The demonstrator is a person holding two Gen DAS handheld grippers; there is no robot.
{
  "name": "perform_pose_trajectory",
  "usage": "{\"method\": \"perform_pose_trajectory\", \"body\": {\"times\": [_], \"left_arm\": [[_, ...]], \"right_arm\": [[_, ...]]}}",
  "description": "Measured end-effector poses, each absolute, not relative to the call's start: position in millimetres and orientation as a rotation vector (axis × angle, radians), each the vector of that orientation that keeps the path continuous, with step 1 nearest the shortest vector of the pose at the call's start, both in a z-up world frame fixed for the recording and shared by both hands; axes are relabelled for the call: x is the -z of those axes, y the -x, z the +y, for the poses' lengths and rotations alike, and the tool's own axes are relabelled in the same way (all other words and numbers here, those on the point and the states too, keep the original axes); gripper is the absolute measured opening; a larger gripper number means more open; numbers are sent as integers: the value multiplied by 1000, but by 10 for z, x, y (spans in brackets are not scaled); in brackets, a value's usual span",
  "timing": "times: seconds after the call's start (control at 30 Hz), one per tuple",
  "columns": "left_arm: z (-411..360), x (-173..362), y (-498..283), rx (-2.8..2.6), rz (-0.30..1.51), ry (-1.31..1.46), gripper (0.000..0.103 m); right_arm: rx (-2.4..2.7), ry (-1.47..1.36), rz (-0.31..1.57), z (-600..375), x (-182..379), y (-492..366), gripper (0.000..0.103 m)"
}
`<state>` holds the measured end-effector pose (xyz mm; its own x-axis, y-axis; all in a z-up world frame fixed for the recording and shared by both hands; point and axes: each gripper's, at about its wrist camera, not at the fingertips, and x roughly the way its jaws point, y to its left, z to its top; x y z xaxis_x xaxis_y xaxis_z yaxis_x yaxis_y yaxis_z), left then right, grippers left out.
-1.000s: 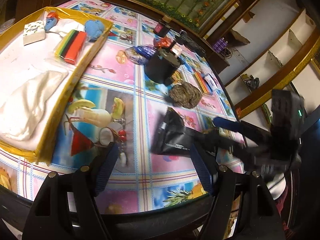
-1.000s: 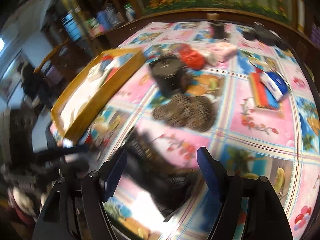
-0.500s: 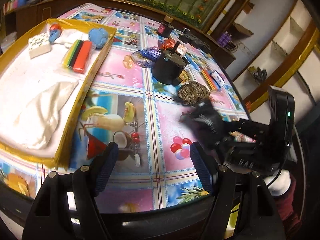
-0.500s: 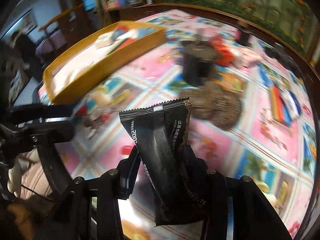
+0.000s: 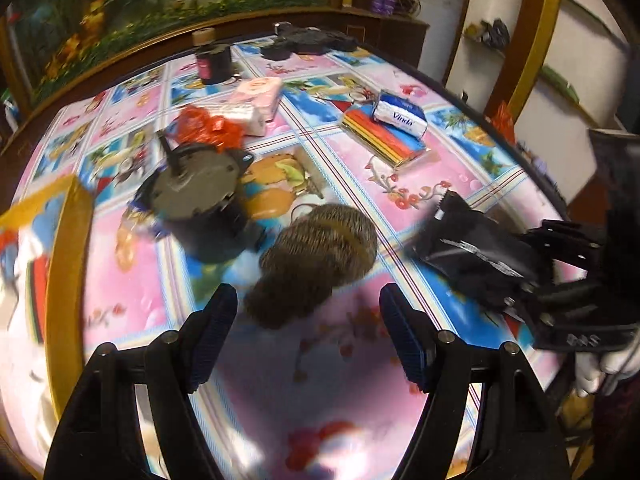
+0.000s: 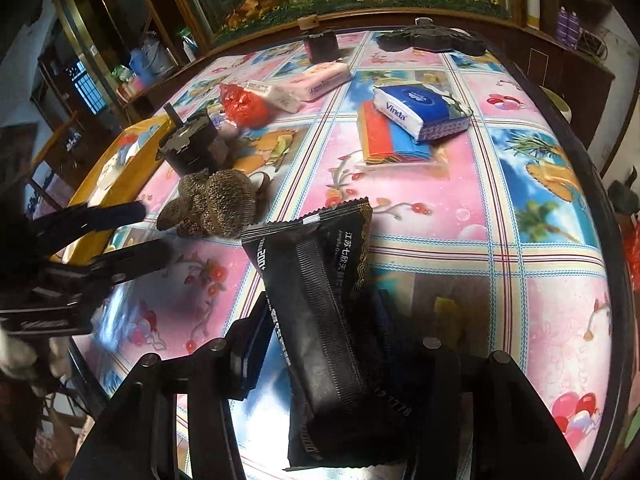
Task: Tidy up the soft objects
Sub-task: 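Grasp the black snack bag with the right tool while the left tool grasps the knitted hat, then carry the snack bag and knitted hat over the tray with both tools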
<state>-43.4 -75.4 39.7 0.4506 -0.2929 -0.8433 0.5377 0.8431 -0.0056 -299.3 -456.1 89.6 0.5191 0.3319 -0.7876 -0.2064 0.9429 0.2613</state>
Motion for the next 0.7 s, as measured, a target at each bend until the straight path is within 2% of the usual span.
{"method": "perform_pose_trajectory", "body": {"times": [0.23, 0.27, 0.3, 0.37, 0.5, 0.7], "left_arm": [[-1019, -164, 246, 477, 995, -313, 73], [-1019, -155, 243, 485, 1003, -303, 72], [-1006, -165, 243, 486, 1004, -286, 64], [-964, -187, 256, 485, 1012, -258, 63], [-759, -334, 405, 509, 986, -157, 63], [-262, -692, 908, 538, 908, 15, 63]], "right_arm": [[-372, -221, 961, -4765, -860, 2997, 52], [-373, -224, 960, -4769, -863, 3003, 52], [-374, -226, 960, -4776, -864, 3008, 52], [-376, -226, 962, -4775, -864, 3007, 53], [-356, -211, 968, -4742, -884, 3029, 64], [-310, -136, 978, -4600, -907, 3084, 66]]}}
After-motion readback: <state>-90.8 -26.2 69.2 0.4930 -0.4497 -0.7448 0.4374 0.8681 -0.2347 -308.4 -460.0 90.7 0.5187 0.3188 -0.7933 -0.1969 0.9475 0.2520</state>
